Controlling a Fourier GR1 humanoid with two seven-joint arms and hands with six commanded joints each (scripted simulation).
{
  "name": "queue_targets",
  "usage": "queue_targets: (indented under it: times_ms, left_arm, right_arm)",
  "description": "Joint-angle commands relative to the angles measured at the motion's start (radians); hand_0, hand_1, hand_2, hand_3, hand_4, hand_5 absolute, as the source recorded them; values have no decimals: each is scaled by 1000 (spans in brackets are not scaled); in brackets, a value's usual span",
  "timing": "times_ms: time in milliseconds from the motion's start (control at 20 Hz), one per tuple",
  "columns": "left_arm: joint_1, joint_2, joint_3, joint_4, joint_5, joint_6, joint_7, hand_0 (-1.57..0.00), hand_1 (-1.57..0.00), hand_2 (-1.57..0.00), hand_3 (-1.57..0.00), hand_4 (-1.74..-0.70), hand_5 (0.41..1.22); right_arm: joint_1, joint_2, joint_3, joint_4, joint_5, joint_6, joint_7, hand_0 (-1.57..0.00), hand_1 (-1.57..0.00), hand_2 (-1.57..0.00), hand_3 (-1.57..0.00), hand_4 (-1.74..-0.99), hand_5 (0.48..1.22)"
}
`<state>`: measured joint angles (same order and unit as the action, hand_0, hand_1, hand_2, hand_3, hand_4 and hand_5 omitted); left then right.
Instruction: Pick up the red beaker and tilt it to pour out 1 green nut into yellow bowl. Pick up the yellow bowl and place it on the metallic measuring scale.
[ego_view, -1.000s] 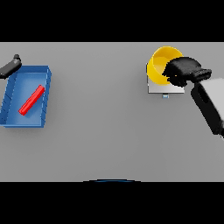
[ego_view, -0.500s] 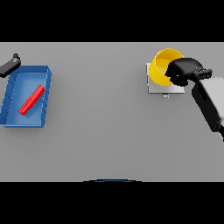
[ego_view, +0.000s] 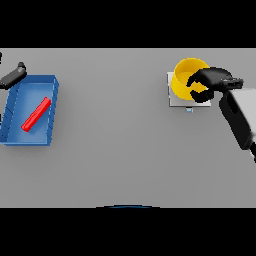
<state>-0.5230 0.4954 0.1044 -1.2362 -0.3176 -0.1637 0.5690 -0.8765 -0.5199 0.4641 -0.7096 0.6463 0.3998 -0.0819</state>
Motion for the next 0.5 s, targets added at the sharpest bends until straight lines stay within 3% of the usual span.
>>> queue_targets:
  times_ms: [0, 200, 450]
  left_arm:
    - [10, 1, 1, -10, 3, -2, -6, 1, 1, 1, 1, -854, 771]
    - [0, 2, 5, -8, 6, -3, 15, 1, 1, 1, 1, -856, 772]
    - [10, 1, -2, -34, -2, 3, 24, 1, 1, 1, 1, -851, 768]
  right_arm:
    - [1, 1, 1, -6, -1, 10, 19, -372, -279, -345, -558, -1501, 865]
    - [2, -9, 19, 10, 17, 14, -4, -152, -114, -182, -397, -1452, 818]
    - [-2, -13, 28, 21, 30, 5, -21, -49, -37, -59, -263, -1414, 796]
